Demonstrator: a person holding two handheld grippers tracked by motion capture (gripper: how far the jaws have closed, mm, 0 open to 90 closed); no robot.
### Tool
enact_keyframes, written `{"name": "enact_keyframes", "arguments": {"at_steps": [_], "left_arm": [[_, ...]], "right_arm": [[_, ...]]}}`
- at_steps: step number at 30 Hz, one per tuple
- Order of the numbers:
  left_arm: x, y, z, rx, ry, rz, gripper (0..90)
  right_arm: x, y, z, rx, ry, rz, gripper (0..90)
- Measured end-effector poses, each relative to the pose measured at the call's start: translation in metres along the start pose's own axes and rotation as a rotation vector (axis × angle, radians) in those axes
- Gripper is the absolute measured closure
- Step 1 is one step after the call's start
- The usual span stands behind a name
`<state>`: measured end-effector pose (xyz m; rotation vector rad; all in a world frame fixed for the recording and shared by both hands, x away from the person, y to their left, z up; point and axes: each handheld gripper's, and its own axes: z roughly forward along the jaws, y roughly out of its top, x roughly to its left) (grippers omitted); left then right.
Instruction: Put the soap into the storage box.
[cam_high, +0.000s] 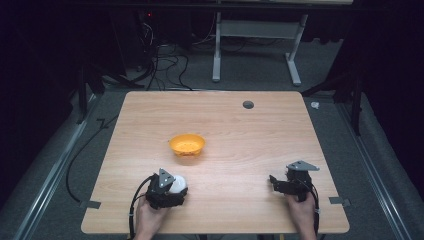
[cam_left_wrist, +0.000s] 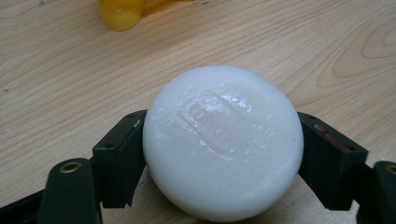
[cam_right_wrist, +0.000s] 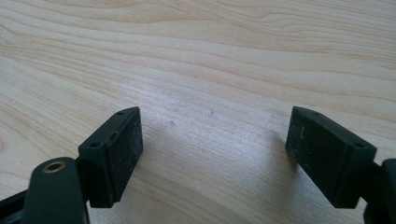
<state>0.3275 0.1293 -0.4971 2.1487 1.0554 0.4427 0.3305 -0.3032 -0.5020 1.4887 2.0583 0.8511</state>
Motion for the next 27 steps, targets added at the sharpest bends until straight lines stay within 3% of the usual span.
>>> {"name": "enact_keyframes", "arguments": {"at_steps": [13, 27], "left_arm": [[0.001, 0.002, -0.003, -0.008, -0.025, -0.002, 24.4], [0.006, 0.019, -0.015, -0.036, -0.044, -0.013, 24.3]], "right_arm": [[0.0, 0.0, 0.0, 0.0, 0.0, 0.001, 19.7], [0.0, 0.0, 0.0, -0.001, 0.001, 0.0, 19.7]]}}
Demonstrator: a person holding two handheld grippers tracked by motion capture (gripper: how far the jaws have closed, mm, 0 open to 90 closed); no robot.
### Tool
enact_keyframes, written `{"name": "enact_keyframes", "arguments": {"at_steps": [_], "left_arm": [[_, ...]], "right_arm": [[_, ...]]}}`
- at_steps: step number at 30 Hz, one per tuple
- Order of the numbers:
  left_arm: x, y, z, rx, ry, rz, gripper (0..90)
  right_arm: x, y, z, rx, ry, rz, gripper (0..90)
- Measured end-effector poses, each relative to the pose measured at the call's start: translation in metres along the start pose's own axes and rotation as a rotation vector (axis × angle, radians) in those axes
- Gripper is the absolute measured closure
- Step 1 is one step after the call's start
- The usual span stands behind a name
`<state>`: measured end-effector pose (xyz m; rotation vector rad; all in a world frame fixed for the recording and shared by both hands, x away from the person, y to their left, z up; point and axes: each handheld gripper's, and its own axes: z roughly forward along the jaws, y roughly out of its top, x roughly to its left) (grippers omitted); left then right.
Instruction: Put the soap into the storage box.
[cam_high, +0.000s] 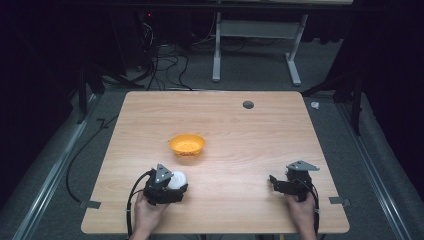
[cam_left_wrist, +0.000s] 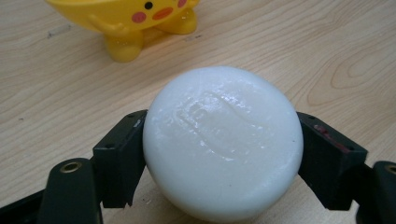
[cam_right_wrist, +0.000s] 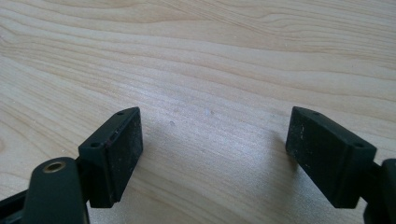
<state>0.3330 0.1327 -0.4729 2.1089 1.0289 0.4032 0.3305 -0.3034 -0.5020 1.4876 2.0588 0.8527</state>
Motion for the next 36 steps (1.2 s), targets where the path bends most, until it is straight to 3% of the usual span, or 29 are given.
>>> {"name": "enact_keyframes", "arguments": {"at_steps": [10, 14, 24, 29, 36], "left_arm": [[0.005, 0.01, -0.005, 0.001, 0.004, -0.011, 24.3], [0.007, 0.013, -0.007, -0.001, -0.013, -0.026, 24.4], [0.008, 0.032, -0.026, 0.01, -0.008, -0.002, 24.4], [0.008, 0.038, -0.025, 0.006, -0.003, 0.004, 24.3], [0.012, 0.042, -0.022, -0.004, -0.014, -0.023, 24.3]], "right_arm": [[0.0, 0.0, 0.0, 0.0, 0.001, -0.001, 19.5], [0.0, 0.0, 0.0, 0.0, 0.001, -0.001, 19.5], [0.0, 0.0, 0.0, 0.001, 0.001, -0.005, 19.5], [0.0, 0.0, 0.0, 0.001, 0.001, -0.005, 19.6], [0.0, 0.0, 0.0, 0.002, 0.001, -0.004, 19.5]]}}
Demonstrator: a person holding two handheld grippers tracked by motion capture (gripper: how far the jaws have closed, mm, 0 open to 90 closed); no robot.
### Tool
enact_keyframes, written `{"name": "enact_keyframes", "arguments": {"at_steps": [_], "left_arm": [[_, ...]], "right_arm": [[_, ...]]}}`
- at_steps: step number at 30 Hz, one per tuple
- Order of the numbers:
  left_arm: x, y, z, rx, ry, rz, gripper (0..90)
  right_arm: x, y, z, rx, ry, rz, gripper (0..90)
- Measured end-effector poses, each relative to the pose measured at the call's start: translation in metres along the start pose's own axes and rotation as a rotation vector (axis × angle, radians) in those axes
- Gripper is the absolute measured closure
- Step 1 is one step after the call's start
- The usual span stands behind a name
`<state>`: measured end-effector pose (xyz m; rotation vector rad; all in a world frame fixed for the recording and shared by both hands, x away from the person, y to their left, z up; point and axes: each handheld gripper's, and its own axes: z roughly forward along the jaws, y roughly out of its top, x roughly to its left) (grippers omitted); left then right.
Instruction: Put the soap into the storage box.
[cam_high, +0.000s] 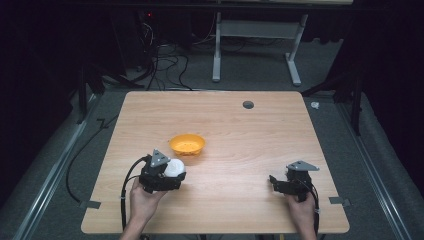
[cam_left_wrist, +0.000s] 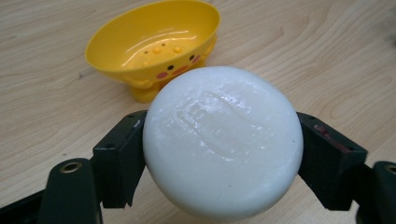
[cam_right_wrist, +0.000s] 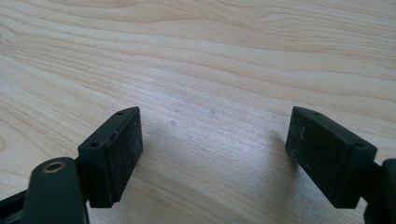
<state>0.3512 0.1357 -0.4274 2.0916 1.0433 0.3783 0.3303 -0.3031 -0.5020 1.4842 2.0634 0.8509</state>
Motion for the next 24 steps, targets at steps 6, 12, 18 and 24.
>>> {"name": "enact_keyframes", "arguments": {"at_steps": [6, 12, 18, 24], "left_arm": [[0.006, 0.009, -0.001, -0.015, 0.003, -0.018, 24.3], [0.01, 0.019, -0.001, -0.029, 0.005, -0.025, 24.3], [0.014, 0.026, 0.001, -0.035, -0.002, -0.033, 24.3], [0.015, 0.033, 0.004, -0.034, 0.0, -0.028, 24.3]], "right_arm": [[0.0, 0.0, 0.0, 0.0, 0.0, 0.0, 19.5], [0.0, 0.0, 0.0, 0.0, 0.0, 0.001, 19.5], [0.0, 0.0, 0.0, 0.0, 0.0, 0.001, 19.5], [0.0, 0.0, 0.0, -0.002, 0.0, 0.001, 19.5]]}}
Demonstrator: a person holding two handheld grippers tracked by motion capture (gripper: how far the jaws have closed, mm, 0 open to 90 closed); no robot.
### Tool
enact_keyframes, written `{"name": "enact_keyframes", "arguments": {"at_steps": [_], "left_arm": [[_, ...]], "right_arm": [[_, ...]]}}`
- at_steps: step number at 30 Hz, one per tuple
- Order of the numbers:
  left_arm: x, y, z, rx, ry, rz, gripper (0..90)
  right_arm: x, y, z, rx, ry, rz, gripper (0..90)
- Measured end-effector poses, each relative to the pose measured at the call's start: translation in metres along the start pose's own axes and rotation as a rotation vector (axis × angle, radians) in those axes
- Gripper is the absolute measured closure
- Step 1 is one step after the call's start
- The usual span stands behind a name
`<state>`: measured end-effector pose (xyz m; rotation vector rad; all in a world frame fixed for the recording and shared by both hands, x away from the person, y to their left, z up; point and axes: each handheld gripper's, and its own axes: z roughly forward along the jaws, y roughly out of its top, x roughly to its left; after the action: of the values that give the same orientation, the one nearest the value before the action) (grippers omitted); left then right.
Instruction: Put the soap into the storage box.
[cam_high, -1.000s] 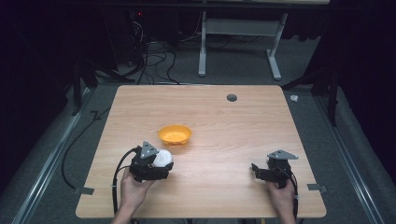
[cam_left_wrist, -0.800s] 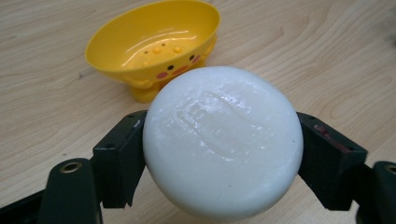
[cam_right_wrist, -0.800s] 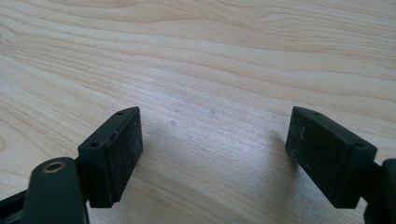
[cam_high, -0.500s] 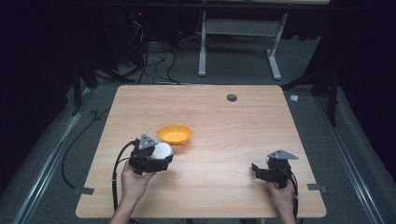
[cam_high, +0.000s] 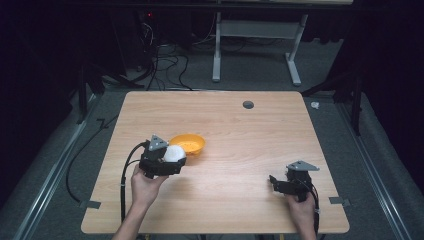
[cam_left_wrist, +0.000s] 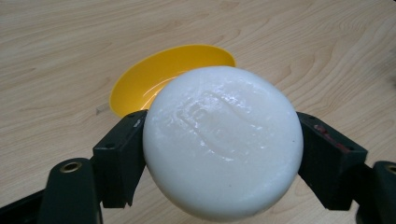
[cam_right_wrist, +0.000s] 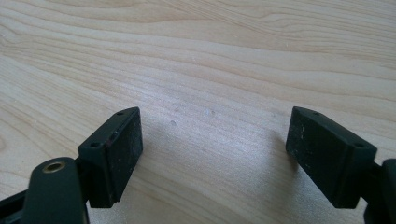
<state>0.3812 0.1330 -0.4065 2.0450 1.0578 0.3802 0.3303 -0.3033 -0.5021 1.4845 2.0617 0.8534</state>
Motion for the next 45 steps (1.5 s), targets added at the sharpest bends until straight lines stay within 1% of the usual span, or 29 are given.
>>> {"name": "enact_keyframes", "arguments": {"at_steps": [2, 5, 8, 17, 21, 29, 31, 32, 38, 45], "left_arm": [[0.0, 0.002, 0.001, 0.002, 0.005, 0.007, 24.3], [0.002, 0.004, 0.004, 0.001, -0.007, -0.007, 24.3], [0.004, 0.005, 0.007, 0.007, -0.004, -0.016, 24.3], [0.007, 0.014, 0.012, 0.017, 0.007, -0.009, 24.3], [0.009, 0.017, 0.015, 0.018, -0.001, -0.02, 24.3], [0.009, 0.027, 0.023, 0.034, 0.007, -0.003, 24.3], [0.01, 0.029, 0.024, 0.031, 0.001, -0.008, 24.3], [0.011, 0.029, 0.025, 0.038, 0.0, -0.009, 24.3], [0.011, 0.033, 0.03, 0.05, 0.01, 0.002, 24.3], [0.011, 0.039, 0.035, 0.053, 0.012, 0.008, 24.3]], "right_arm": [[0.0, 0.0, 0.0, 0.0, 0.0, 0.0, 19.5], [0.0, 0.0, 0.0, 0.0, 0.0, 0.0, 19.5], [0.0, 0.0, 0.0, 0.0, 0.0, 0.0, 19.5], [0.0, 0.0, 0.0, 0.0, 0.001, 0.001, 19.5], [0.0, 0.0, 0.0, 0.0, 0.001, 0.002, 19.6], [0.0, 0.0, 0.0, -0.001, 0.002, 0.002, 19.6], [0.0, 0.0, 0.0, -0.001, 0.003, 0.002, 19.6], [0.0, 0.0, 0.0, -0.001, 0.003, 0.003, 19.5], [-0.001, 0.0, 0.0, -0.001, 0.005, 0.0, 19.5], [-0.001, 0.0, 0.0, 0.0, 0.005, 0.002, 19.5]]}}
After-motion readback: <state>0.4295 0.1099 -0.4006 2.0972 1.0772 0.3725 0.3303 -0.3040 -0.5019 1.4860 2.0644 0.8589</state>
